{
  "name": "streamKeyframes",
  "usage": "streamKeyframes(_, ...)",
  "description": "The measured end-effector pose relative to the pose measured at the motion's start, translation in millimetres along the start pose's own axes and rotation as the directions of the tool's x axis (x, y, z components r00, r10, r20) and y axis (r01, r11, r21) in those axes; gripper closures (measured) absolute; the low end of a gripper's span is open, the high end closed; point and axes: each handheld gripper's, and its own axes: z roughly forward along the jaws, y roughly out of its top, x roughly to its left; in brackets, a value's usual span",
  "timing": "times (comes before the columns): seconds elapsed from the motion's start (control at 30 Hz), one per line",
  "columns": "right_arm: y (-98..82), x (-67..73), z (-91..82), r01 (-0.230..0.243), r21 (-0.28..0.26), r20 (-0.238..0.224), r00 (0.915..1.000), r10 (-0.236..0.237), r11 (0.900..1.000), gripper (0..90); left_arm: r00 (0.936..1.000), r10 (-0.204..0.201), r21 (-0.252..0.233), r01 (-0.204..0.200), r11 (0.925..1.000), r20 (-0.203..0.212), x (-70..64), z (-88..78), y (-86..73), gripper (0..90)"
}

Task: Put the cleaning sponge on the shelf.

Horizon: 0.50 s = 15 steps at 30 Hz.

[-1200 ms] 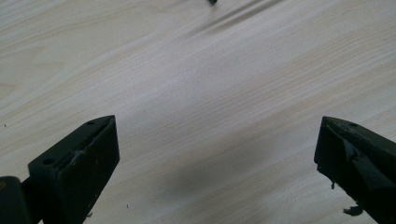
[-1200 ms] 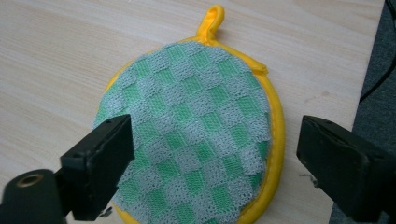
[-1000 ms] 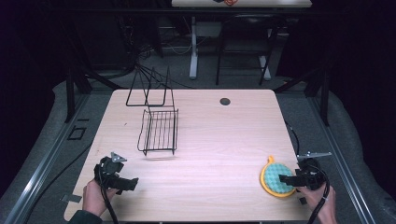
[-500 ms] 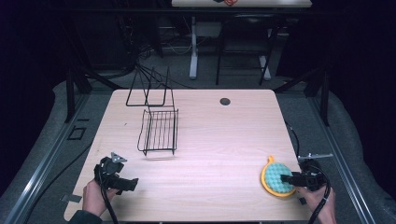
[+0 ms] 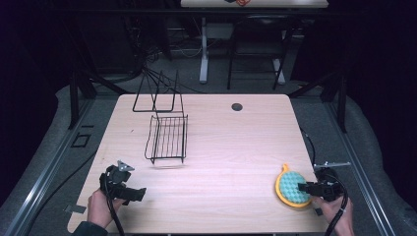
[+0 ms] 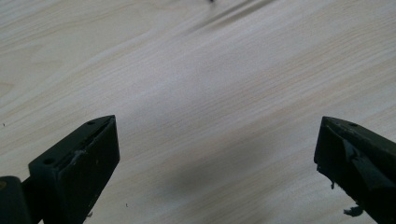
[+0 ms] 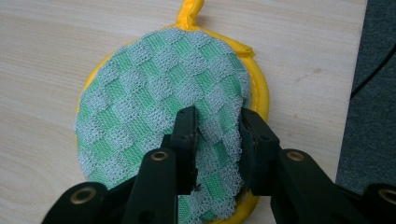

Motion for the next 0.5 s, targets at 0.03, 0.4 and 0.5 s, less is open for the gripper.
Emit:
streamKeyframes(0.03, 0.0, 0.4, -0.1, -0.001, -0.001, 0.003, 1.0000, 0.001, 1.000, 72.6, 1.0000, 0.000, 0.000, 0.000, 1.0000, 0.000, 0.0, -0.1, 0.1, 0.3)
streamKeyframes(0.4, -0.9, 6.4, -1.4, 0.017, -0.017, 0.047, 0.9988, -0.016, 1.000, 81.3, 1.0000, -0.004, -0.002, 0.004, 1.0000, -0.006, 0.2, -1.6, -1.0, 0.3)
streamKeyframes(0.5, -1.4, 7.3, -2.1, 0.018, -0.023, 0.049, 0.9987, -0.017, 1.000, 82.9, 1.0000, -0.004, -0.001, 0.004, 1.0000, -0.004, 0.6, -1.6, -1.1, 0.3)
